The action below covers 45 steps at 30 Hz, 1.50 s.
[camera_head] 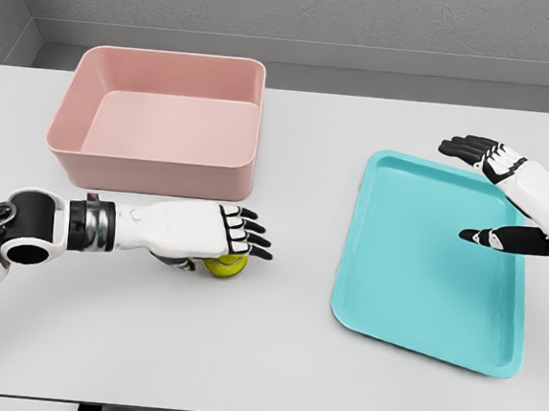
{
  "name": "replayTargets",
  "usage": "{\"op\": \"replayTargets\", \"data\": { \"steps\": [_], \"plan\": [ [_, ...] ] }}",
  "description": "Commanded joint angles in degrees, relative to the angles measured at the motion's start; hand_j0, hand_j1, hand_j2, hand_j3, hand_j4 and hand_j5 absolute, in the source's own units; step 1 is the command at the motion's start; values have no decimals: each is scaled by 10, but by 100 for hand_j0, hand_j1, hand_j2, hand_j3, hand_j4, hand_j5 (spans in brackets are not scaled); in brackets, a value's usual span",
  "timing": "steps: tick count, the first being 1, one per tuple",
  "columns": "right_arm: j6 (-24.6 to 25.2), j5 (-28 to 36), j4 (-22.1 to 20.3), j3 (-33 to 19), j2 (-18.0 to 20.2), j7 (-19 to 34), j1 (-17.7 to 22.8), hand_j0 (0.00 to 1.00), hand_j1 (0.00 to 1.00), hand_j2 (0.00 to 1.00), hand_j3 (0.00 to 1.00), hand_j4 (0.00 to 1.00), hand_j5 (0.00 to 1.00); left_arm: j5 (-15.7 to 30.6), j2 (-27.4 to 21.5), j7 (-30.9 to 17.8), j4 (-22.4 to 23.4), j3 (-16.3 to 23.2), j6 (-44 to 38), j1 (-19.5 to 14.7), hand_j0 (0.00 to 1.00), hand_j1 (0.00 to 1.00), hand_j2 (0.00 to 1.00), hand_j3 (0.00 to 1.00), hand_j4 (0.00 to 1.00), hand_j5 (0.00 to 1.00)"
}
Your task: Put the tennis from the blue tray into the pink basket with both arms
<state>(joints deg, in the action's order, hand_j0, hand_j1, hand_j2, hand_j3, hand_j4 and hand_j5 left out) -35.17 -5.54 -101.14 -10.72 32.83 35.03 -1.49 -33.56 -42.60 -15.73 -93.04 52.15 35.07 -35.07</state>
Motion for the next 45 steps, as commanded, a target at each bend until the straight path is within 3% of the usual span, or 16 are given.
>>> {"op": "replayTargets", "data": {
  "steps": [1, 8, 10, 12, 14, 20, 31, 45],
  "plan": [
    [2, 4, 0, 0, 0, 0, 0, 100, 100, 100, 100, 100, 100, 3, 0, 0, 4, 1, -1, 0, 99, 99, 99, 99, 99, 99],
    [2, 4, 0, 0, 0, 0, 0, 100, 100, 100, 100, 100, 100, 3, 1, 0, 16, 19, -1, -5, 97, 97, 97, 97, 97, 97],
    [2, 4, 0, 0, 0, 0, 0, 100, 100, 100, 100, 100, 100, 2, 1, -1, 23, 20, -1, -5, 93, 93, 93, 93, 93, 93],
    [2, 4, 0, 0, 0, 0, 0, 100, 100, 100, 100, 100, 100, 3, 1, -11, 23, 20, -1, -5, 79, 79, 79, 79, 79, 79],
    [2, 4, 0, 0, 0, 0, 1, 100, 100, 100, 100, 100, 100, 3, 1, -15, 23, 20, -1, -5, 72, 72, 72, 72, 72, 72],
    [2, 4, 0, 0, 0, 0, 0, 100, 100, 100, 100, 100, 100, 4, 1, -19, 23, 21, -1, -11, 58, 58, 58, 58, 58, 58],
    [2, 4, 0, -1, 0, 0, 0, 100, 100, 100, 100, 100, 100, 17, 2, -19, 19, 20, -1, -25, 58, 58, 58, 58, 58, 58],
    [2, 4, 0, -1, 0, 0, 0, 100, 100, 100, 100, 100, 100, 79, -7, -19, 2, 17, -1, -69, 59, 59, 59, 59, 59, 59]
  ]
}}
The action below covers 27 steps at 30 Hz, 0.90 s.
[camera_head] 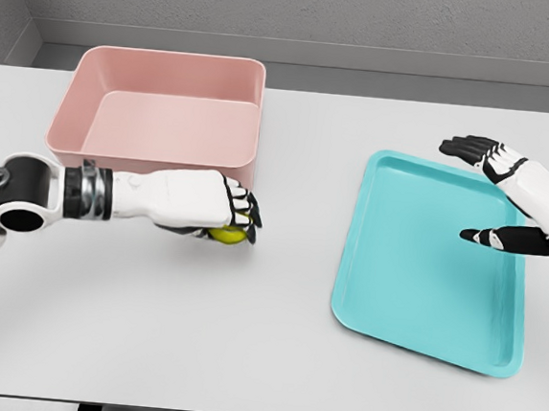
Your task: Put the tennis from the blue tray into the pink basket with both arms
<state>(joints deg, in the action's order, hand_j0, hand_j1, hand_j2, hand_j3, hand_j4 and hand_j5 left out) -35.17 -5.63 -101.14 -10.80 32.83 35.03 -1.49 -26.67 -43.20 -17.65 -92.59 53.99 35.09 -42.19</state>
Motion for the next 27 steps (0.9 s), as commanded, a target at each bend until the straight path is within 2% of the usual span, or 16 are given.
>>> {"op": "replayTargets", "data": {
  "steps": [1, 6, 18, 27],
  "plan": [
    [2, 4, 0, 0, 0, 0, 0, 100, 100, 100, 100, 100, 100, 14, -2, 0, -1, -1, -1, 0, 59, 59, 59, 59, 59, 59],
    [2, 4, 0, 0, 0, 0, 0, 100, 100, 100, 100, 100, 100, 29, -8, 0, 1, -3, -1, -20, 59, 59, 59, 59, 59, 59],
    [2, 4, 0, 0, 0, 0, 0, 100, 100, 100, 100, 100, 100, 37, -20, 0, 10, -19, -1, -44, 59, 59, 59, 59, 59, 59],
    [2, 4, 1, -1, 0, 0, 0, 100, 100, 100, 100, 100, 100, 53, -20, -1, 64, -48, -1, -62, 59, 59, 59, 59, 59, 59]
  ]
}}
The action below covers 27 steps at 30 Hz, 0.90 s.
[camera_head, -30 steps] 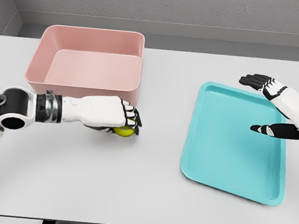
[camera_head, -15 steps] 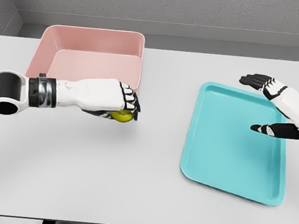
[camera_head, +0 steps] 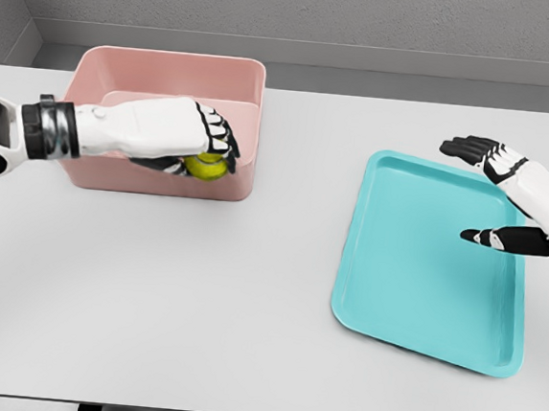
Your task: Put the tennis from the blue tray into the pink basket with both arms
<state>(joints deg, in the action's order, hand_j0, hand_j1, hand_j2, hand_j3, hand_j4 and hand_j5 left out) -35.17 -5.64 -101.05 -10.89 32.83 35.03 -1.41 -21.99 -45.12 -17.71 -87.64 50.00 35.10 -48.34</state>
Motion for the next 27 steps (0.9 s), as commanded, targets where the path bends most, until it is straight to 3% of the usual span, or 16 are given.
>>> {"op": "replayTargets", "data": {
  "steps": [1, 9, 11, 13, 22, 27],
  "plan": [
    [2, 5, 0, 0, 0, 0, 0, 100, 100, 100, 100, 100, 100, 6, 0, 0, 24, -11, -1, 0, 59, 59, 59, 59, 59, 59],
    [2, 4, 0, 0, 0, 0, 0, 100, 100, 100, 100, 100, 100, 6, 8, 0, 131, -38, -1, -31, 60, 60, 60, 60, 60, 60],
    [2, 4, 0, 0, 0, 0, -1, 100, 100, 100, 100, 100, 100, 7, 13, 0, 157, -47, -1, -36, 64, 64, 64, 64, 64, 64],
    [2, 4, 0, 0, 0, 0, 0, 100, 100, 100, 100, 100, 100, 31, 13, 4, 168, -50, -1, -35, 100, 100, 100, 100, 100, 100],
    [2, 4, 0, 0, 0, 0, 0, 100, 100, 100, 100, 100, 100, 53, 3, 5, 166, -63, -1, -26, 100, 100, 100, 100, 100, 100],
    [2, 4, 0, 0, 0, 0, 0, 100, 100, 100, 100, 100, 100, 56, -60, 5, 168, -75, -1, -8, 100, 100, 100, 100, 100, 100]
  ]
}}
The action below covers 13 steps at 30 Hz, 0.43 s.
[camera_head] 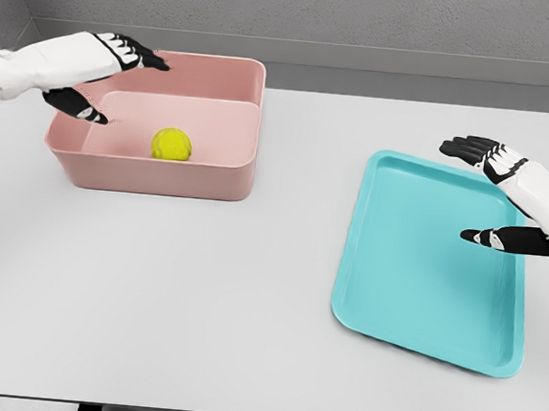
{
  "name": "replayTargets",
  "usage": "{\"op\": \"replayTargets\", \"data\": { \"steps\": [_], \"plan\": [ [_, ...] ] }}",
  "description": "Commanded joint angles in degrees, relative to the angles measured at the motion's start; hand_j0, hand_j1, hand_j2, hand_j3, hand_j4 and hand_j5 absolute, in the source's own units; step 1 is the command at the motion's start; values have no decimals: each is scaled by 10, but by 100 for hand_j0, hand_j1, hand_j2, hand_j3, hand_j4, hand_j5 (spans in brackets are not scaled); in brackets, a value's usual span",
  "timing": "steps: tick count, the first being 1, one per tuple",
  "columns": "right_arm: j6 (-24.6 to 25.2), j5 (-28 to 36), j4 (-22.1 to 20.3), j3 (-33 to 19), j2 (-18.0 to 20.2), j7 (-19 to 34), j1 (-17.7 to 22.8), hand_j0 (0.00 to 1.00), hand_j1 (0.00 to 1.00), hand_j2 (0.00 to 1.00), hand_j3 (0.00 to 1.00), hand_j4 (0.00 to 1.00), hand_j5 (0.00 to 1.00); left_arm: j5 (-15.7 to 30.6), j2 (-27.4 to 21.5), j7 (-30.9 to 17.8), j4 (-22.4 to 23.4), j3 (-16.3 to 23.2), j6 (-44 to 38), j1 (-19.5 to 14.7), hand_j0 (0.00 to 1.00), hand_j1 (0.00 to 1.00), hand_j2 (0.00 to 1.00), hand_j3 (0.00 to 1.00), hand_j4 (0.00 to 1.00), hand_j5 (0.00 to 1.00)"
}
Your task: Put the tennis from the blue tray into the pink basket with both arms
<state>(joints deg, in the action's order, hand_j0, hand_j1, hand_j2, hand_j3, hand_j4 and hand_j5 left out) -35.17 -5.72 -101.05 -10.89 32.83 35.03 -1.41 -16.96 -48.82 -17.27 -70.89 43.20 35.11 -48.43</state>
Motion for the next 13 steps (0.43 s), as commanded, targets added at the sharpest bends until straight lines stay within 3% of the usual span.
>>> {"op": "replayTargets", "data": {
  "steps": [1, 5, 13],
  "plan": [
    [2, 4, 0, 0, 0, 0, 0, 100, 100, 100, 100, 100, 100, 6, -29, 0, 0, -12, -1, 1, 100, 100, 100, 100, 100, 100],
    [2, 4, 0, 0, 0, 0, 0, 100, 100, 100, 100, 100, 100, 54, -74, 0, -1, -12, -1, 25, 100, 100, 100, 100, 100, 100],
    [2, 4, 1, -1, 1, 0, 0, 100, 100, 100, 100, 100, 100, 58, -81, -3, -24, -12, -1, 28, 100, 100, 100, 100, 100, 100]
  ]
}}
